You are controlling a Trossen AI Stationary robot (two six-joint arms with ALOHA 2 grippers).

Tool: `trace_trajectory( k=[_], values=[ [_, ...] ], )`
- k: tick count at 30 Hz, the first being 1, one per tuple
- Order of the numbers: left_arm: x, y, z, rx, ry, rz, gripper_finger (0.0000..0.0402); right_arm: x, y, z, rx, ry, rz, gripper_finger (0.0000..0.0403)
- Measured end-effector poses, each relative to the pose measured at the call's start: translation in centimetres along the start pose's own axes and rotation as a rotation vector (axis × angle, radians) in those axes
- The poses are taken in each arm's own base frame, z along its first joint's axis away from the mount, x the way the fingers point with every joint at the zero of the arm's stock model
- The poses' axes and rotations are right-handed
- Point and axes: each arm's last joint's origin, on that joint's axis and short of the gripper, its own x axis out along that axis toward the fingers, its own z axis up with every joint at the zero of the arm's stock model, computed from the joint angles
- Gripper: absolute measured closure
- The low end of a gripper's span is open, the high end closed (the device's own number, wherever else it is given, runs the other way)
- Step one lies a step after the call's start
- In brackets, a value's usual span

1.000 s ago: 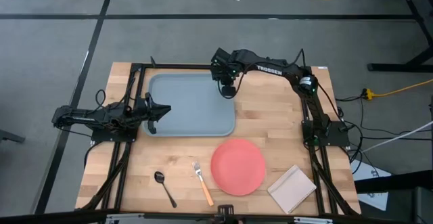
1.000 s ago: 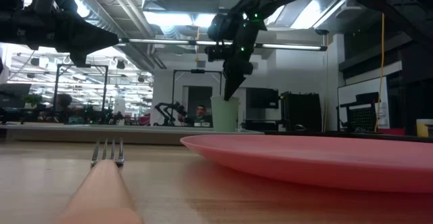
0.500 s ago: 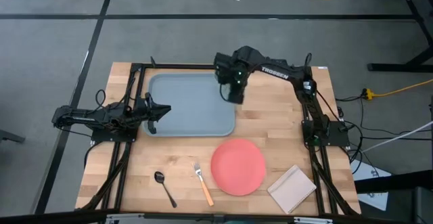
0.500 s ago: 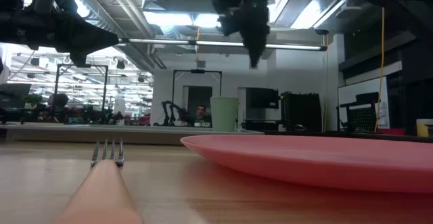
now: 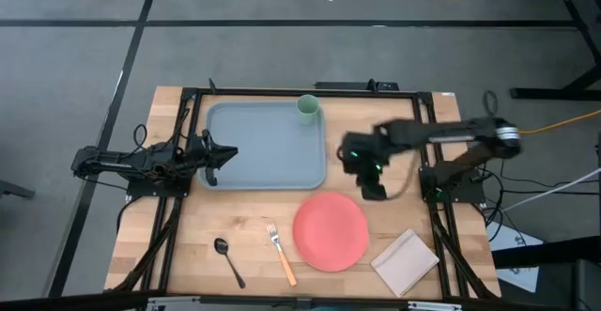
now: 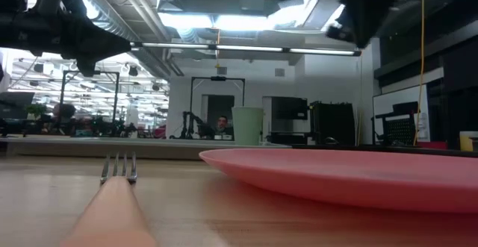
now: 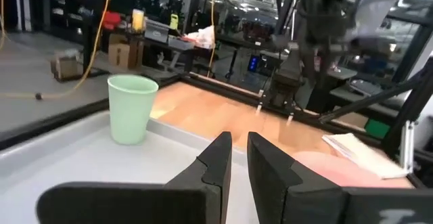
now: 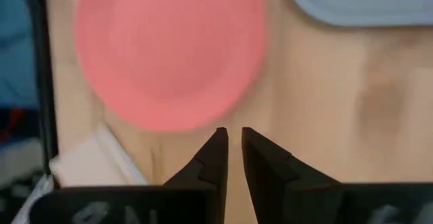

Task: Pick and place plate/cup/fork/spoon on tray
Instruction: Put the light pink plate on the gray tray to the bottom left of the green cup

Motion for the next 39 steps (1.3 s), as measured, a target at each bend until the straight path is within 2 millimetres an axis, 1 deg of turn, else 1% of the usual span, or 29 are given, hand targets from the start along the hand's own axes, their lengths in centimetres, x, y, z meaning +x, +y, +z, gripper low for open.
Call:
trace_trajectory(
  k=[2, 4, 7, 10, 13, 17, 20, 25, 32, 39],
  values=[
    [0.0, 0.0, 0.0, -0.028, 0.002, -0.007, 0.0360, 1.1, 0.5, -1.8, 0.013, -0.143, 0.043, 0.0353],
    [0.0, 0.0, 0.0, -0.050, 0.002, -0.007, 0.0360, 2.3, 0.7, -3.6, 0.045, -0.236, 0.076, 0.0353],
    [0.0, 0.0, 0.0, -0.052, 0.002, -0.007, 0.0360, 4.4, 0.2, -6.0, 0.114, -0.331, 0.064, 0.0353],
    [0.0, 0.0, 0.0, -0.053, 0.002, -0.007, 0.0360, 6.8, -0.7, -8.1, 0.224, -0.424, 0.015, 0.0353],
    [0.0, 0.0, 0.0, -0.051, 0.002, -0.006, 0.0360, 8.9, -1.7, -9.7, 0.362, -0.477, 0.006, 0.0353],
    [0.0, 0.0, 0.0, -0.046, 0.002, -0.006, 0.0360, 10.4, -2.4, -11.1, 0.494, -0.507, -0.018, 0.0353],
    [0.0, 0.0, 0.0, -0.045, 0.002, -0.005, 0.0360, 10.4, -2.5, -11.0, 0.522, -0.546, -0.013, 0.0353],
    [0.0, 0.0, 0.0, -0.043, 0.002, -0.005, 0.0360, 11.0, -2.6, -10.8, 0.535, -0.539, -0.010, 0.0353],
    [0.0, 0.0, 0.0, -0.043, 0.002, -0.003, 0.0360, 12.6, -2.9, -10.4, 0.543, -0.509, -0.019, 0.0353],
    [0.0, 0.0, 0.0, -0.043, 0.002, -0.003, 0.0360, 14.1, -3.1, -10.1, 0.535, -0.467, 0.017, 0.0353]
  ],
)
